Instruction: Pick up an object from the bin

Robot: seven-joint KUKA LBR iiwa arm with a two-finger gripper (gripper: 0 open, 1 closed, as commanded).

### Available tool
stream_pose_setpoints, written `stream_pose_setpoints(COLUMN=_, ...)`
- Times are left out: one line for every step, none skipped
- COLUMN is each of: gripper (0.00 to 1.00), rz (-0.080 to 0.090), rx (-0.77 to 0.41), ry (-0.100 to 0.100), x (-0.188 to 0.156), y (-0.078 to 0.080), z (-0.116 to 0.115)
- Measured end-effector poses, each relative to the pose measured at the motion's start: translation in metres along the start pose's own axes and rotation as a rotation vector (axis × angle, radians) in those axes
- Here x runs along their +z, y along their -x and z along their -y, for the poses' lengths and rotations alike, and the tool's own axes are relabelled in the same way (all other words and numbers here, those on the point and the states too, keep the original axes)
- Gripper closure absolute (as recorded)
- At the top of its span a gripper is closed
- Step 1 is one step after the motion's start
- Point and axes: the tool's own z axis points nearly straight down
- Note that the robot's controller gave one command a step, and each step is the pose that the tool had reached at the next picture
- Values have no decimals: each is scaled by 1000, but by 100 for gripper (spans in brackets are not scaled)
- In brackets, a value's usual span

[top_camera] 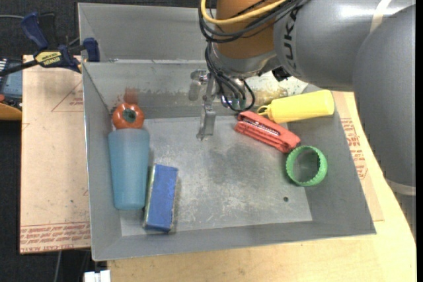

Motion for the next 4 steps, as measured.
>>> stream_pose_setpoints(gripper=0, rz=6, rx=3, ry=0, x=-5, y=1, z=1)
stream_pose_setpoints(gripper=0, rz=-2, rx=-591, ry=3, x=120, y=-22, z=-66)
stream_pose_setpoints(gripper=0, rz=14, rx=-611, ry=0, x=52, y=3, z=-92)
stream_pose_setpoints(gripper=0, rz=-1, rx=-1002, ry=5, x=87, y=-80, z=-132)
